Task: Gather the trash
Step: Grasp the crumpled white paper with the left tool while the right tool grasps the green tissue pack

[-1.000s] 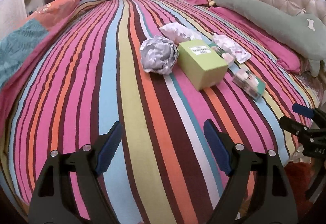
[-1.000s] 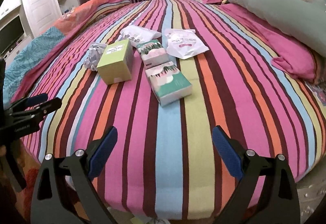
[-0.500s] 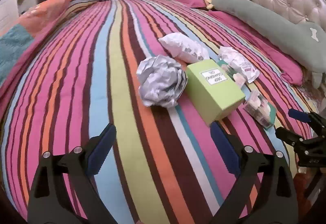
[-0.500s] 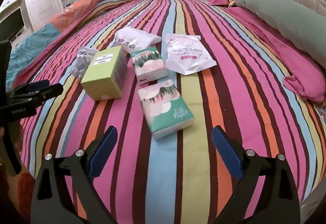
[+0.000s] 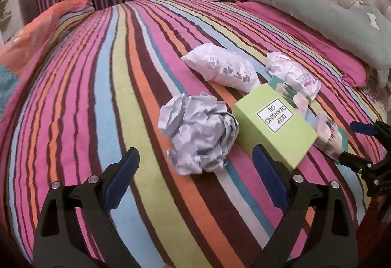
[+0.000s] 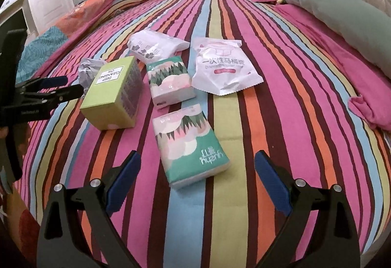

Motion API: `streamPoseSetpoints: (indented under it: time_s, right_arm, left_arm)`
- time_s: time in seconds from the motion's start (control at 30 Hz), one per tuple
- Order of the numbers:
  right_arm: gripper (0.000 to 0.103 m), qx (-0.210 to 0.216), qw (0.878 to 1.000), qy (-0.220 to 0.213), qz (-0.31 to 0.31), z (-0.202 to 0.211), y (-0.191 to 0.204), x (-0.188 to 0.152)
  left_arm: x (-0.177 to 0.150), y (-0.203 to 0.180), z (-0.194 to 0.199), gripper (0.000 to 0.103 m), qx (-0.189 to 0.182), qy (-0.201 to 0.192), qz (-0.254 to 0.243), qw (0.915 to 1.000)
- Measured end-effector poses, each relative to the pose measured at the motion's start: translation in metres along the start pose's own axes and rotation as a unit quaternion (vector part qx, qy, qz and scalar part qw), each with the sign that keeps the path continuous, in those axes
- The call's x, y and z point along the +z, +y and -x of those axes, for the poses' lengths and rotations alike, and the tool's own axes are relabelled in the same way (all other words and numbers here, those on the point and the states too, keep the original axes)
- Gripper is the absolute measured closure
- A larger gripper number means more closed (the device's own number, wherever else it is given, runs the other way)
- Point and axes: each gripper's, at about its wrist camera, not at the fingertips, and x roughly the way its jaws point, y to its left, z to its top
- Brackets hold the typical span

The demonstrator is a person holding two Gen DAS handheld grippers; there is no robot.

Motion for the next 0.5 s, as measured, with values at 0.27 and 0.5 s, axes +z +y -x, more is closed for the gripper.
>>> streamPoseSetpoints:
  time_s: [0.27, 0.5]
  right_arm:
    - [0.013, 0.002, 1.000, 0.010, 0.021, -0.013, 0.001, 0.006]
    - [0.013, -0.007, 0.999, 0.013, 0.031, -0.022, 0.003, 0.007]
  left_arm:
    - [0.015, 0.002, -0.022, 0.012, -0.002, 0.015, -0.016, 0.9998]
    - [0.022, 0.004, -0.042, 0.012, 0.018, 0.029, -0.006, 0.9994]
